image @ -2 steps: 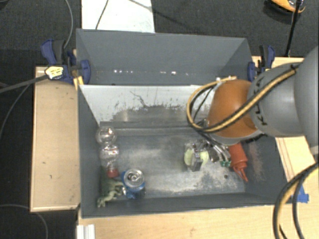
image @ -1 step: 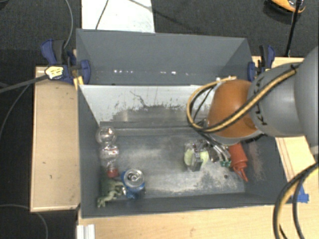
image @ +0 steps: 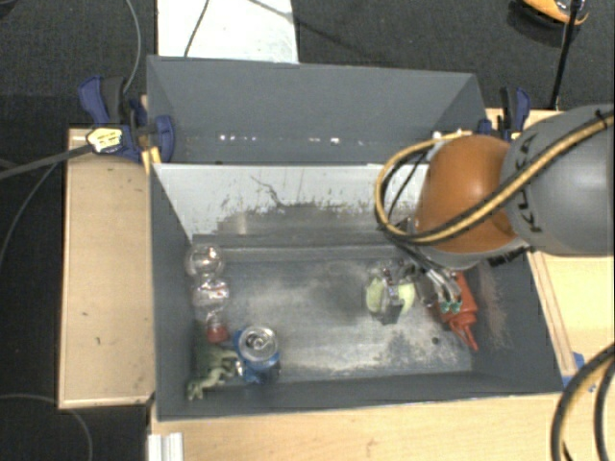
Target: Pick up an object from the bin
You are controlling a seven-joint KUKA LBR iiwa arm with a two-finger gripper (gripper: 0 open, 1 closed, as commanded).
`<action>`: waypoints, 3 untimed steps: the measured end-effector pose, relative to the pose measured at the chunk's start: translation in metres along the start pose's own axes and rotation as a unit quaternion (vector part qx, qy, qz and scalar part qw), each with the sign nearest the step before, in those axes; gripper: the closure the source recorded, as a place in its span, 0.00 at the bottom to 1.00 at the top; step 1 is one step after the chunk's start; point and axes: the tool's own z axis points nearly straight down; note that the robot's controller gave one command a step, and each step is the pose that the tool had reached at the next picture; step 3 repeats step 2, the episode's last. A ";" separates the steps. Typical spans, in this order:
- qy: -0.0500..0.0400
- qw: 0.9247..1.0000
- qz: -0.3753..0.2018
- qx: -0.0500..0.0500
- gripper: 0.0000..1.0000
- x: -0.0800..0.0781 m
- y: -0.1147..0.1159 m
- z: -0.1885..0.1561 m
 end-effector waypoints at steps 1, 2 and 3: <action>-0.002 1.000 0.016 0.000 1.00 0.001 -0.002 -0.070; -0.005 1.000 0.029 0.001 1.00 -0.013 -0.023 -0.098; -0.005 1.000 0.029 0.001 1.00 -0.013 -0.023 -0.098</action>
Offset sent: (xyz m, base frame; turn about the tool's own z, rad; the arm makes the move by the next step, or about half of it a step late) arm 0.0121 -0.0202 0.0950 0.0538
